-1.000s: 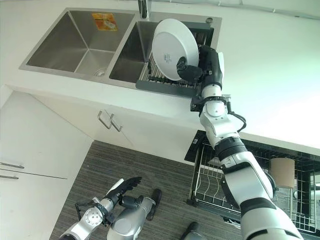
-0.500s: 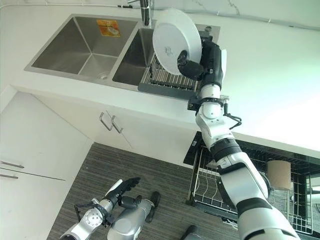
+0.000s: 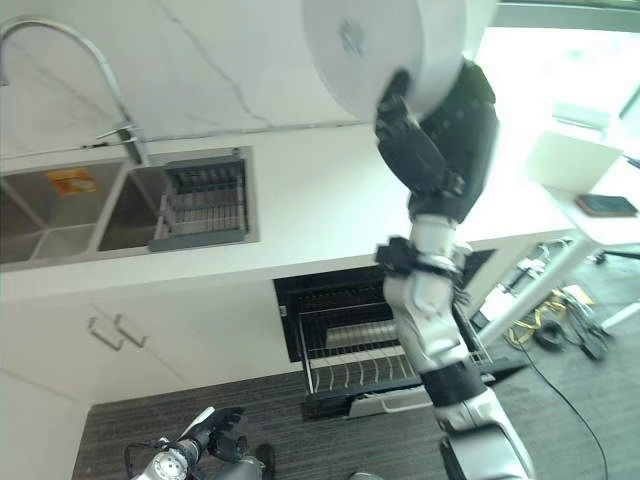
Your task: Place the dishes in the dishwasher.
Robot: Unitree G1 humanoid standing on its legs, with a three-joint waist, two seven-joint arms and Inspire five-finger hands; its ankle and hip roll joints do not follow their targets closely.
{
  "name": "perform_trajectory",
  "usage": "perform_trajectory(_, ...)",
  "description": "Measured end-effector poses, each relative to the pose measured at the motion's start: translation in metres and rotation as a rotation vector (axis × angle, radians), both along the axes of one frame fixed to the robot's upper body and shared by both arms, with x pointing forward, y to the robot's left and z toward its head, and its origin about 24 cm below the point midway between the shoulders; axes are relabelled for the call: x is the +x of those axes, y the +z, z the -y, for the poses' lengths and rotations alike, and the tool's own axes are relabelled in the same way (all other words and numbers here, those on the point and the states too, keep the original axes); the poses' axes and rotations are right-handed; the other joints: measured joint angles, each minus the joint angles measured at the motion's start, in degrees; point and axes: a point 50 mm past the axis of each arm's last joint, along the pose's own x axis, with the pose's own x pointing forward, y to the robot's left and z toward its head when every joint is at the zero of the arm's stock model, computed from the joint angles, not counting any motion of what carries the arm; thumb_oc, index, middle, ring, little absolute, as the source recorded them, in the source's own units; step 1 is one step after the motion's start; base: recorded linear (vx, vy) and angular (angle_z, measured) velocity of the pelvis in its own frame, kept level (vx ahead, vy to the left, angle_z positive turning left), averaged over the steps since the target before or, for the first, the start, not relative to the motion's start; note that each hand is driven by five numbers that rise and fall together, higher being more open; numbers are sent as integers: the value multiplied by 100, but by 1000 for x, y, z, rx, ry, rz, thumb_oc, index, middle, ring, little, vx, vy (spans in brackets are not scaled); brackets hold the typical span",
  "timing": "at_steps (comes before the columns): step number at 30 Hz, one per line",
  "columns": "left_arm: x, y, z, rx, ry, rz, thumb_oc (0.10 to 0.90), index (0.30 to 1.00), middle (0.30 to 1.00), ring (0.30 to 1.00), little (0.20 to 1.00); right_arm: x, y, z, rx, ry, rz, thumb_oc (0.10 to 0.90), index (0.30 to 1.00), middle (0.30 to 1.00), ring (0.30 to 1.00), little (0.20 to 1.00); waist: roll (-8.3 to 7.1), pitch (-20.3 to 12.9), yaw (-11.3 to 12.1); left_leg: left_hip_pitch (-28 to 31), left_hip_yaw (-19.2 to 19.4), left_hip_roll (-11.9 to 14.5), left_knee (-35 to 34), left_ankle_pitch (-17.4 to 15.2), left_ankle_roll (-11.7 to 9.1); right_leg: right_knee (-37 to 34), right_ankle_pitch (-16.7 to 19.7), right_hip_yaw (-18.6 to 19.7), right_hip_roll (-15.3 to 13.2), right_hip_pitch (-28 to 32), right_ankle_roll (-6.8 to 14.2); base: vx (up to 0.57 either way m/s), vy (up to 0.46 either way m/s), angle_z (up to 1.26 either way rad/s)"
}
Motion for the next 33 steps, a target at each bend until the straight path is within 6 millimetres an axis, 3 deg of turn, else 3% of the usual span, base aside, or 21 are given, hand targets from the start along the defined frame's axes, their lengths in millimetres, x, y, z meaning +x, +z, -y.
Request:
perform_trajectory(1,-4,-2,0,-12,5,-25,800,900,900,900,900,-15,-18,13,-30,-11,-65,400,300,300,300,300,-62,-33,-159,81,183,102,-65,16,-50,30,10,191,114,-87,-33,-91,-144,-126)
perform_trajectory(2,-17,-7,2,-51,15,-77,800,900,900,900,900,-26,-38,27,-52,-24,-152,400,300,300,300,300,-60,-39,-559,181,381,280,-96,-10,-139,29,15,329,247,-171,-111,-78,-165,-111)
perform_trajectory(3,-20,-9,9,-87,25,-96,800,900,900,900,900,-31,-46,38,-40,-59,-195,400,300,300,300,300,-56,-41,-723,221,397,334,-177,19,-185,68,29,373,309,-230,-130,-53,-141,-101)
perform_trajectory(6,-34,-18,11,-180,228,-190,800,900,900,900,900,-35,-53,56,-98,-56,-282,400,300,300,300,300,-61,-54,-862,502,585,557,-393,109,-339,286,-93,587,563,-366,-335,-10,-94,-59)
perform_trajectory(12,-34,-18,13,-186,228,-208,800,900,900,900,900,-28,-69,51,-204,138,-383,400,300,300,300,300,55,-100,-684,551,534,609,-458,77,-338,545,-205,634,651,-531,-460,5,-22,-14)
perform_trajectory(18,-29,-15,14,-183,209,-200,800,900,900,900,900,-25,-114,53,-247,258,-583,400,300,300,300,300,58,-98,-444,533,536,416,-543,40,-347,610,-210,613,436,-593,-323,37,5,5)
perform_trajectory(24,-25,-13,12,-179,206,-186,800,900,900,900,900,-26,-129,36,-305,372,-643,400,300,300,300,300,83,-81,-252,461,445,277,-536,25,-323,598,-239,511,283,-576,-269,20,12,11)
perform_trajectory(29,-16,-9,15,-175,146,-152,800,900,900,900,900,-23,-136,23,-370,424,-672,400,300,300,300,300,112,79,-166,432,310,236,-530,4,-290,520,-249,387,226,-484,-235,10,34,16)
perform_trajectory(33,-4,-4,20,-177,71,-113,800,900,900,900,900,-22,-161,29,-400,400,-801,400,300,300,300,300,172,280,-28,322,188,140,-506,7,-287,519,-251,283,142,-497,-201,-5,36,18)
